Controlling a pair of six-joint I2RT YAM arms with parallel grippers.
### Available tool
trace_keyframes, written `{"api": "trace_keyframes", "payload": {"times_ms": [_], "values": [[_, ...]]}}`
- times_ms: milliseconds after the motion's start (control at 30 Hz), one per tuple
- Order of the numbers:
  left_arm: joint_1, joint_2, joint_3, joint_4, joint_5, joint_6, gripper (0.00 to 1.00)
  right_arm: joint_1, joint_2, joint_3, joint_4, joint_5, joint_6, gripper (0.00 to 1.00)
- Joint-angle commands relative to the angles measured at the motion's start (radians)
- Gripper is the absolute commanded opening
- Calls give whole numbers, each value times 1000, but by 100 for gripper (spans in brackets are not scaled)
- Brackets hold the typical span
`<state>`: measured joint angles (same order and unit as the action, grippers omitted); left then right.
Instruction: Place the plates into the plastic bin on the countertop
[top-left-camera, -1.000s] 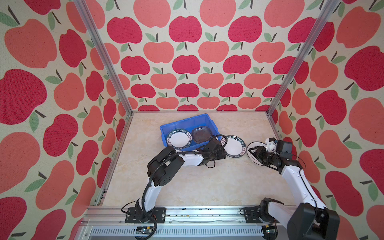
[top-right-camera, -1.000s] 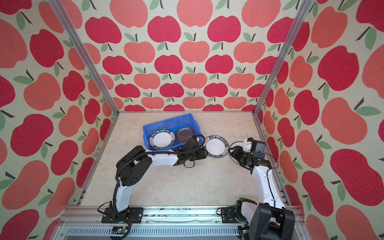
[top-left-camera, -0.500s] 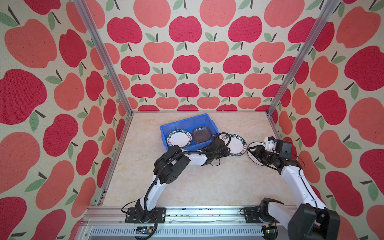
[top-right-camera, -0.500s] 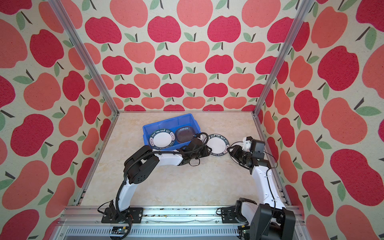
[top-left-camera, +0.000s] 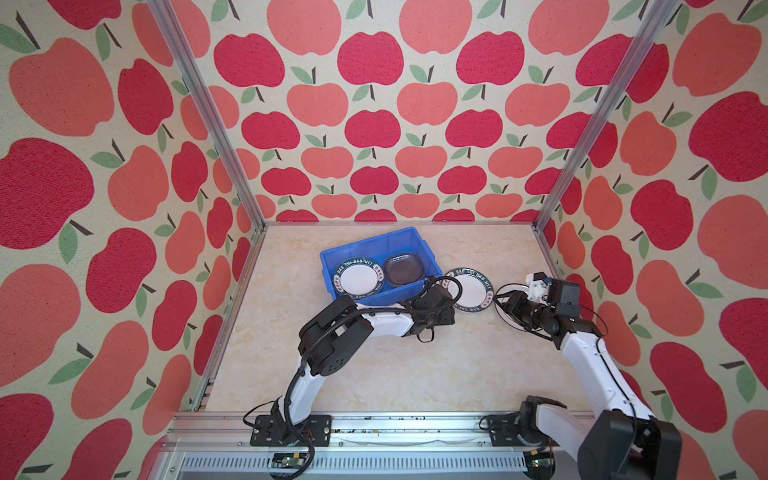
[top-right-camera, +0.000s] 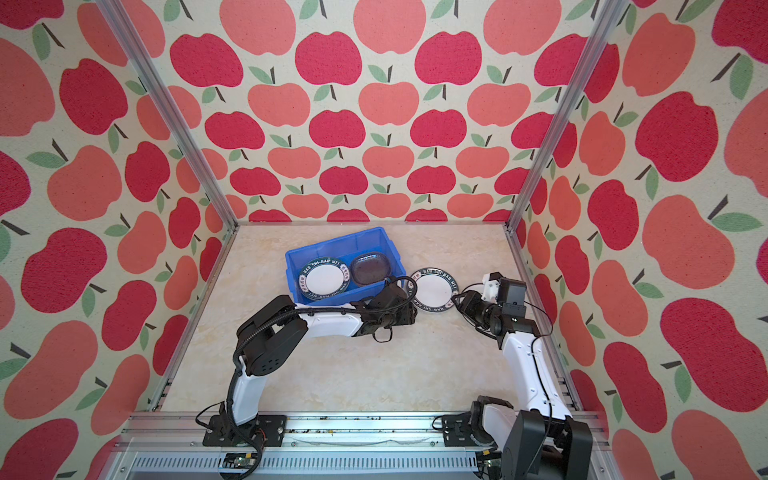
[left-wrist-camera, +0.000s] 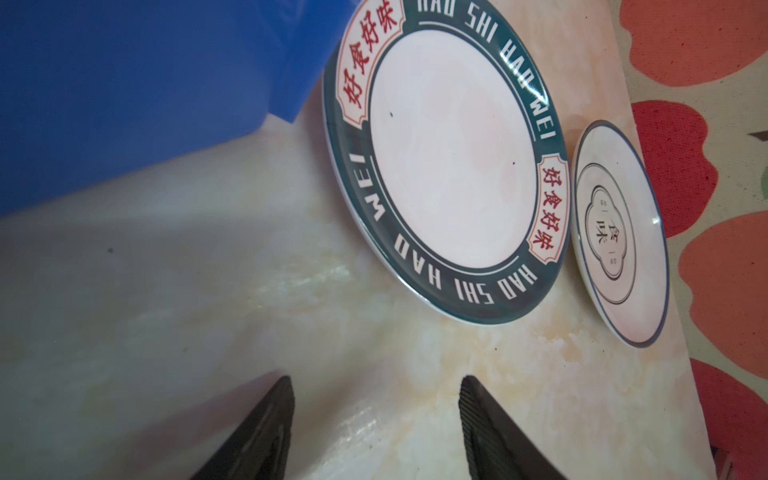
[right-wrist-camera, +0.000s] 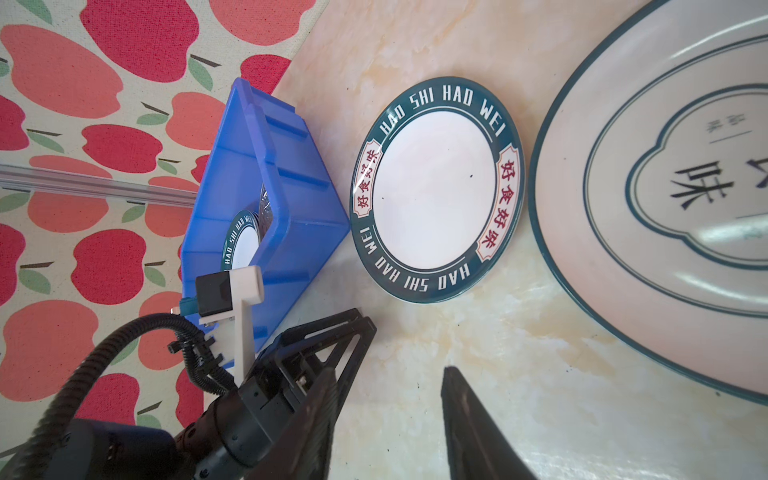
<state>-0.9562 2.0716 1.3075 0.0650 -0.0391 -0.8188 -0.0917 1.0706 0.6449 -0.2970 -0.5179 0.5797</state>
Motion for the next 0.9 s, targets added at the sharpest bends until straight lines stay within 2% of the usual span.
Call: {"api": "trace_keyframes", "payload": {"times_ms": [0, 333, 533, 867], "values": [[43, -74, 19, -97, -15, 82, 68, 2, 50, -40, 61, -31, 54, 44], [110, -293, 129, -264, 93, 172, 78, 62, 134, -117, 245, 69, 247, 39], [161, -399, 51, -207, 160, 139, 80, 79, 217, -151, 302, 133, 294, 39], [224, -446, -77, -105, 223, 116, 82, 111, 347, -165, 434, 204, 324, 38]]}}
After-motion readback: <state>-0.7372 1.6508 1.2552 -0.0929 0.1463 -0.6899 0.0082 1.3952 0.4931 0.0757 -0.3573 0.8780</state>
